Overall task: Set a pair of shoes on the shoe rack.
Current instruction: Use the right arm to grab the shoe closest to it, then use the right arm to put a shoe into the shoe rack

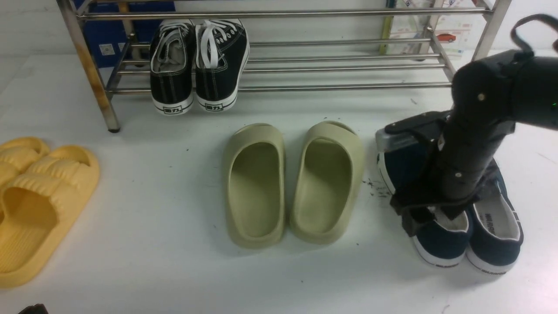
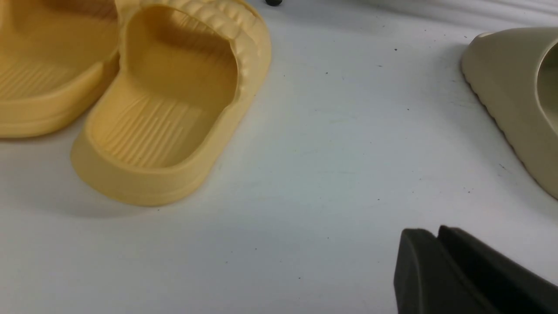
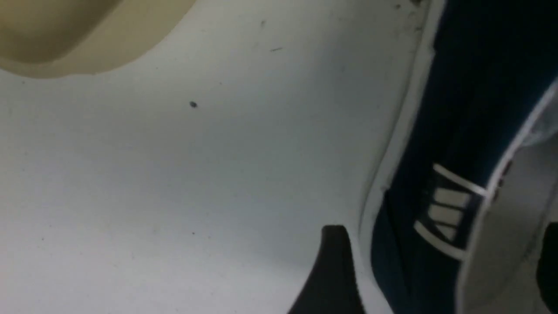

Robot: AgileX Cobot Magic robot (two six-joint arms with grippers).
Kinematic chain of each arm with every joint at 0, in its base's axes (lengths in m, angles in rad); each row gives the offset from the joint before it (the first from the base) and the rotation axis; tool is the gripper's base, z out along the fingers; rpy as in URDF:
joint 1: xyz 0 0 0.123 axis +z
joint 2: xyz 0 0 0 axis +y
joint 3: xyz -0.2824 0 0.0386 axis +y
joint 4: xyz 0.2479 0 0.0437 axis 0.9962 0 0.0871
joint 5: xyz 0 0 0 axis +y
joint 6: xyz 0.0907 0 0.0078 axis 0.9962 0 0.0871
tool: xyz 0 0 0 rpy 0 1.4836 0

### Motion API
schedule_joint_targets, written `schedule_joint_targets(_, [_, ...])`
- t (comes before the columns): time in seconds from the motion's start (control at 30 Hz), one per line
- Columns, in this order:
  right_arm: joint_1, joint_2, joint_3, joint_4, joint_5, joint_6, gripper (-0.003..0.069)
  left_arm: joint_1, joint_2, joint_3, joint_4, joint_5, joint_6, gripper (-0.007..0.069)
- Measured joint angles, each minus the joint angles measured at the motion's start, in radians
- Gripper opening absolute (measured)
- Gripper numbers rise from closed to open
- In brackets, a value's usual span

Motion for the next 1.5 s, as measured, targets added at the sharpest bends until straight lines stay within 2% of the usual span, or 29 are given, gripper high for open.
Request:
schedule_joint_targets(0.07, [0.024, 0.030, 0.000, 0.000, -0.016, 0.009, 0.0548, 0.000, 0.000, 0.000, 0.000, 0.000, 0.000, 0.0056])
schedule_joint_targets(0.17, [0.046, 0.043, 0.000, -0.023, -0.024, 0.034, 0.0433, 0.000, 0.000, 0.000, 0.000, 0.000, 0.000, 0.0056])
schedule_joint_targets(0.23, [0.051, 0.044, 0.000, -0.058, -0.026, 0.054, 0.0323, 0.000, 0.000, 0.000, 0.000, 0.000, 0.000, 0.0057])
schedule_joint_targets(0.33, [0.052, 0.044, 0.000, -0.089, -0.026, 0.082, 0.0100, 0.000, 0.000, 0.000, 0.000, 0.000, 0.000, 0.0059])
schedule_joint_targets(0.4, [0.052, 0.042, -0.001, -0.091, -0.025, 0.086, 0.0053, 0.000, 0.000, 0.000, 0.000, 0.000, 0.000, 0.0059])
schedule_joint_targets(0.6, [0.054, -0.029, -0.046, -0.082, 0.052, 0.087, 0.0050, 0.000, 0.000, 0.000, 0.000, 0.000, 0.000, 0.0060])
schedule_joint_targets(0.87, [0.055, -0.055, -0.310, -0.127, 0.170, 0.086, 0.0050, 0.000, 0.000, 0.000, 0.000, 0.000, 0.000, 0.0071])
schedule_joint_targets(1.1, [0.055, 0.075, -0.562, -0.183, 0.259, 0.086, 0.0050, 0.000, 0.000, 0.000, 0.000, 0.000, 0.000, 0.0078])
schedule_joint_targets(1.37, [0.055, 0.277, -0.813, -0.265, 0.259, 0.083, 0.0050, 0.000, 0.000, 0.000, 0.000, 0.000, 0.000, 0.0082])
schedule_joint_targets(1.5, [0.042, 0.332, -0.886, -0.263, 0.259, 0.083, 0.0050, 0.000, 0.000, 0.000, 0.000, 0.000, 0.000, 0.0086])
